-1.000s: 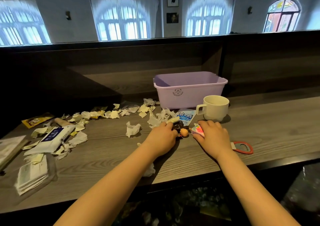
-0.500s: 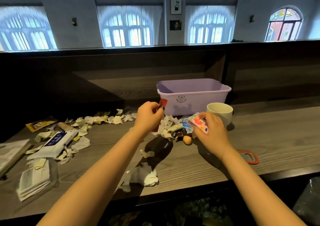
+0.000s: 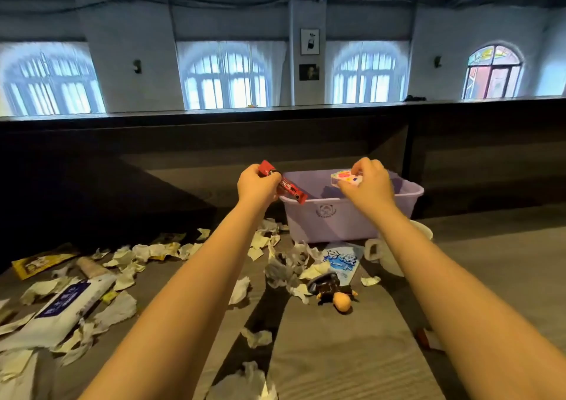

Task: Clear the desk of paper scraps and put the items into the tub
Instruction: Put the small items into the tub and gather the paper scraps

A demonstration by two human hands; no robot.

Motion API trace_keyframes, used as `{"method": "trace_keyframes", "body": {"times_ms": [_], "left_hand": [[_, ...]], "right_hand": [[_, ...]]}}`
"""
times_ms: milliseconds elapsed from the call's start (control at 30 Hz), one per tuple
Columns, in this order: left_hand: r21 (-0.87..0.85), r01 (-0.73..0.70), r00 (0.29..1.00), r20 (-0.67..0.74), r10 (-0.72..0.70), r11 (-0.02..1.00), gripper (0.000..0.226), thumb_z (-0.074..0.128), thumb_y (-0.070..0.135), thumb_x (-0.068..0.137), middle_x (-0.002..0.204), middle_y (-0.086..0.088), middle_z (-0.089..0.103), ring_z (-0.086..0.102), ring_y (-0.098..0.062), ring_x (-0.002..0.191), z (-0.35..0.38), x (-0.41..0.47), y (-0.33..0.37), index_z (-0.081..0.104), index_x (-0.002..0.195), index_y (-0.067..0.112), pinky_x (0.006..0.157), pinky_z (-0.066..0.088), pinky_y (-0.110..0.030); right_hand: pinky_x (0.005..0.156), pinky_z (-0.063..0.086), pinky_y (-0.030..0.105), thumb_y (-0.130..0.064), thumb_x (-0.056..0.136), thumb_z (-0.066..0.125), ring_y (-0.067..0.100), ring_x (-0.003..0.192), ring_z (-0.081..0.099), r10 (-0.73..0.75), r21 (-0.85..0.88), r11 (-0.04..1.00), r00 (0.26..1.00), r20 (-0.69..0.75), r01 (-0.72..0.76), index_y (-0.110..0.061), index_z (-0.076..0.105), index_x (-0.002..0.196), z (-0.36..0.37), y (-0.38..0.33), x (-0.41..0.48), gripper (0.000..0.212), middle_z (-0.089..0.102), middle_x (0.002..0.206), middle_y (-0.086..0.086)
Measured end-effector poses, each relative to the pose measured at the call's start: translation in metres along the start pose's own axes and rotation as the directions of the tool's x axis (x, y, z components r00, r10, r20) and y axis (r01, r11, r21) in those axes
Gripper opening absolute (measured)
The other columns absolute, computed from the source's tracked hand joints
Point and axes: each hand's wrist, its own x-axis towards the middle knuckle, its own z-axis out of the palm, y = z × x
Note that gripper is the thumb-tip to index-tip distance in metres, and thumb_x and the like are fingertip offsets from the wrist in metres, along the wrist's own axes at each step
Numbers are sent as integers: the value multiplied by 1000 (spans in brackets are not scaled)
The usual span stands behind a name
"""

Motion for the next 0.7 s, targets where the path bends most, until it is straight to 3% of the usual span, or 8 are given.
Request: {"method": "trace_keyframes", "body": {"times_ms": [100, 233, 333, 500, 567, 700], "left_hand": [[-22, 8, 1000, -9, -8, 1000, 13, 59, 8, 88, 96, -8, 62, 64, -23, 95, 4, 9, -8, 53, 82, 19, 89, 55, -42], [-36, 1, 999, -35, -2, 999, 10, 60, 8, 88, 96, -9, 63, 65, -22, 93, 2, 19, -13, 56, 87, 17, 87, 56, -40], [-38, 6, 999, -51, -8, 999, 8, 60, 8, 87, 98, -10, 63, 65, -22, 93, 1, 23, -14, 56, 91, 15, 86, 57, -38], [-47, 36, 996, -81, -40, 998, 20, 60, 7, 88, 104, -11, 59, 63, -21, 93, 2, 26, -16, 54, 106, 10, 84, 57, -36], [-50, 45, 996, -78, -49, 998, 18, 59, 5, 88, 102, -11, 59, 63, -19, 86, 6, 25, -18, 53, 104, 10, 82, 58, -34], [61, -22, 998, -60, 25, 998, 9, 61, 12, 88, 98, -7, 60, 62, -20, 94, 21, 26, -21, 54, 93, 14, 85, 56, -36]], "right_hand": [[84, 42, 36, -28, 84, 66, 32, 111, 46, -44, -167, 985, 999, 22, 47, -7, 57, 108, 5, 2, 20, 34, 50, 119, 15], [83, 43, 35, -27, 86, 62, 32, 110, 50, 36, -301, 953, 977, 208, 29, -8, 59, 117, 15, 4, 31, 36, 52, 123, 15], [80, 44, 34, -35, 92, 54, 30, 104, 55, 68, -293, 956, 947, 313, 28, -7, 64, 112, 22, 8, 29, 35, 60, 116, 15], [89, 43, 36, -45, 97, 39, 30, 111, 54, 74, -262, 964, 888, 455, 54, -10, 62, 118, 18, 6, 25, 47, 60, 122, 14], [87, 42, 35, -44, 97, 40, 29, 111, 54, 60, -247, 967, 892, 448, 58, -11, 60, 121, 14, 6, 23, 46, 60, 123, 13], [84, 45, 35, -40, 96, 45, 26, 106, 57, 30, -250, 965, 921, 389, 74, -12, 61, 118, 10, 10, 20, 39, 63, 118, 11]]}}
